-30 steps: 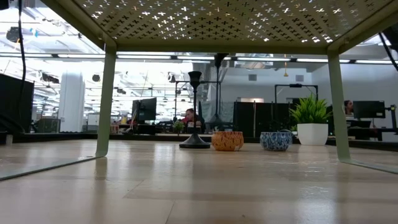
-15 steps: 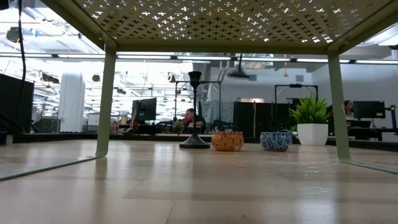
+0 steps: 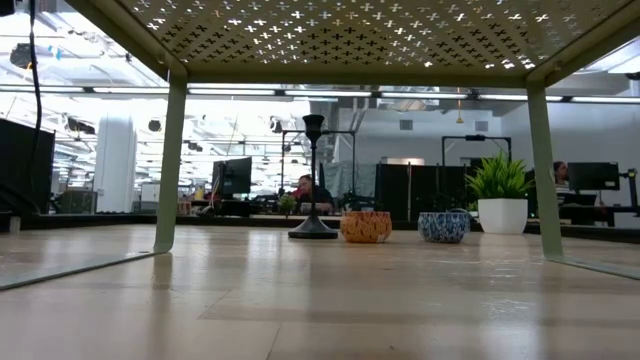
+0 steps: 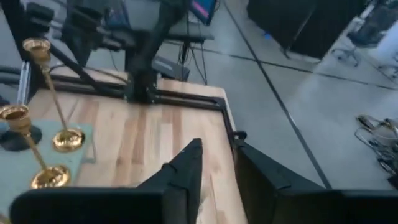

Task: Pick & Place candle stick holders
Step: Put the top black candle holder on the shelf aligned with the other black candle holder

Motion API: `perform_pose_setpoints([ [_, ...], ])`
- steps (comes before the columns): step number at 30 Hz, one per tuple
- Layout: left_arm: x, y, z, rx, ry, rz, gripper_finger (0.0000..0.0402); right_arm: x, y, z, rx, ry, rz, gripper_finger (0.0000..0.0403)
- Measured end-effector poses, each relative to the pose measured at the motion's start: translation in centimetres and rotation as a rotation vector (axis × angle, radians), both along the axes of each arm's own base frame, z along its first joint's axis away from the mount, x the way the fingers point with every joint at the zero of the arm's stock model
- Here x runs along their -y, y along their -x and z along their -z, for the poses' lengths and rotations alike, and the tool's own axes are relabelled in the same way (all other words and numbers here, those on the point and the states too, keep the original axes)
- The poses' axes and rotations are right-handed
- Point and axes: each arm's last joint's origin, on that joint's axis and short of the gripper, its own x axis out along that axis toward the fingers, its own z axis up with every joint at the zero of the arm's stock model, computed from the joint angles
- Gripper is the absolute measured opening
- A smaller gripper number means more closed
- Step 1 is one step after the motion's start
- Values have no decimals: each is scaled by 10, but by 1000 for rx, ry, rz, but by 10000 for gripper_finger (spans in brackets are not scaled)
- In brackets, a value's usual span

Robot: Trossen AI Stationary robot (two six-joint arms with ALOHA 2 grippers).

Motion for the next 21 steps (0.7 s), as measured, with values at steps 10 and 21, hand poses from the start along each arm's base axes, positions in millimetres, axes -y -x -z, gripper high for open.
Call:
perform_pose_setpoints([
  [10, 0, 0, -1, 6, 9, 0, 9, 1, 19, 32, -319, -142, 370, 17],
  [21, 2, -1, -3, 27, 37, 0, 9, 8, -5, 136, -641, -362, 370, 118],
])
